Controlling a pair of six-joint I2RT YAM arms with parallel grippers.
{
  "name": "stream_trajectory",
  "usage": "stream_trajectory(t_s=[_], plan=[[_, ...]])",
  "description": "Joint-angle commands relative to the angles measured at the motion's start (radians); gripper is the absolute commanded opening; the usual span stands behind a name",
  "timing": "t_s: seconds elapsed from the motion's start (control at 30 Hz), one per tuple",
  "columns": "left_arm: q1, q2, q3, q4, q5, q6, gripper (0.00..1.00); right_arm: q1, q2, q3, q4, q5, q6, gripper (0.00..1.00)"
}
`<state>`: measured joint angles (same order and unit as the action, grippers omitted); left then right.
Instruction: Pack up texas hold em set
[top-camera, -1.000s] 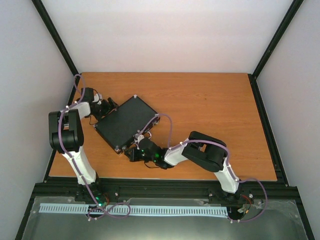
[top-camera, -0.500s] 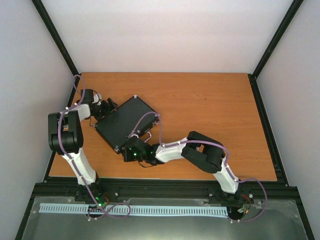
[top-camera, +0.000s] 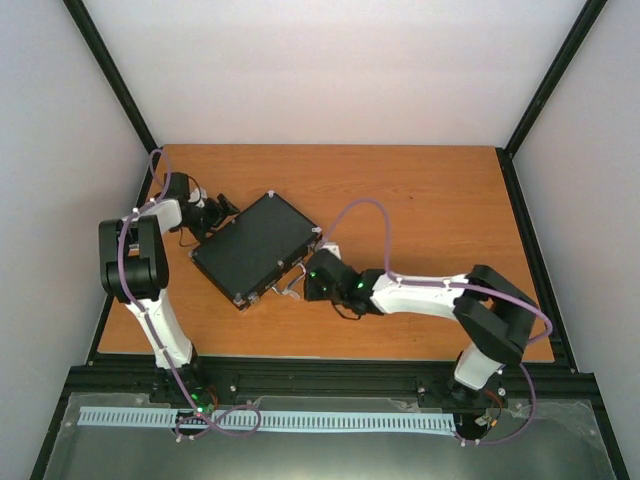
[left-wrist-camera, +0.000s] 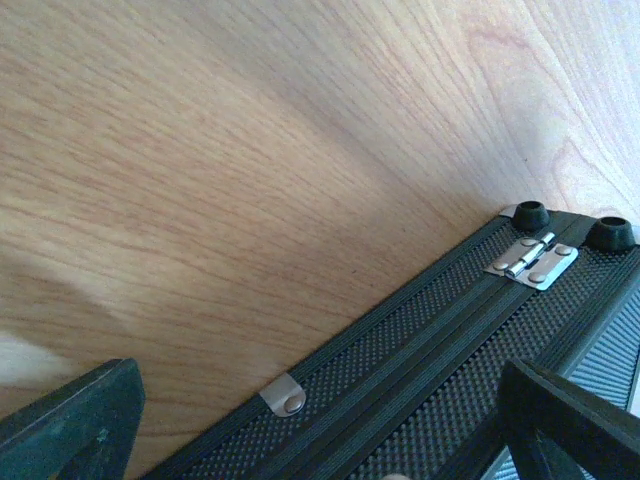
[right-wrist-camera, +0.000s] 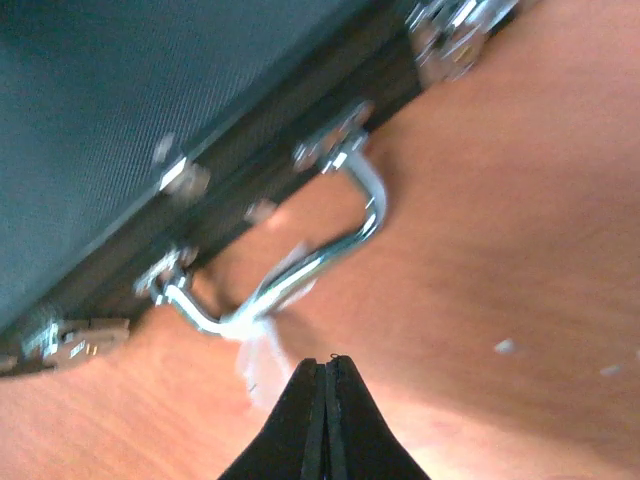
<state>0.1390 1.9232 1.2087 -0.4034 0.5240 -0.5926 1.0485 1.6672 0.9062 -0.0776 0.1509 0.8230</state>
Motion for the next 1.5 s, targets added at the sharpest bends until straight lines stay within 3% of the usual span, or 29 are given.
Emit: stream_trajectory(t_s=[0.0, 0.33, 0.5, 0.7, 1.17, 1.47], plan=[[-0.021, 0.08, 0.079, -0.172, 0.031, -0.045, 1.0, -0.091, -0.052, 0.006, -0.114, 0.041, -0.078, 0.03], [-0.027, 0.228, 0.498, -0.349, 0.035, 0.015, 1.0, -0.32, 0.115, 0.244, -0.137, -0.127, -0.24, 0.03], [-0.039, 0.306, 0.592, -0.373, 0.054, 0.017, 1.0, -0.37, 0.209, 0.36, -0.114, -0.231, -0.293, 0.03], [-0.063, 0.366, 0.615, -0.376, 0.072, 0.022, 1.0, -0.377, 0.229, 0.39, -0.094, -0.319, -0.292, 0.03], [-0.08, 0.416, 0.639, -0.391, 0.072, 0.037, 1.0, -0.377, 0.176, 0.207, -0.03, -0.351, -0.195, 0.03], [-0.081, 0.404, 0.628, -0.407, 0.081, 0.053, 1.0, -0.377, 0.35, 0.318, 0.006, -0.344, -0.229, 0.03]])
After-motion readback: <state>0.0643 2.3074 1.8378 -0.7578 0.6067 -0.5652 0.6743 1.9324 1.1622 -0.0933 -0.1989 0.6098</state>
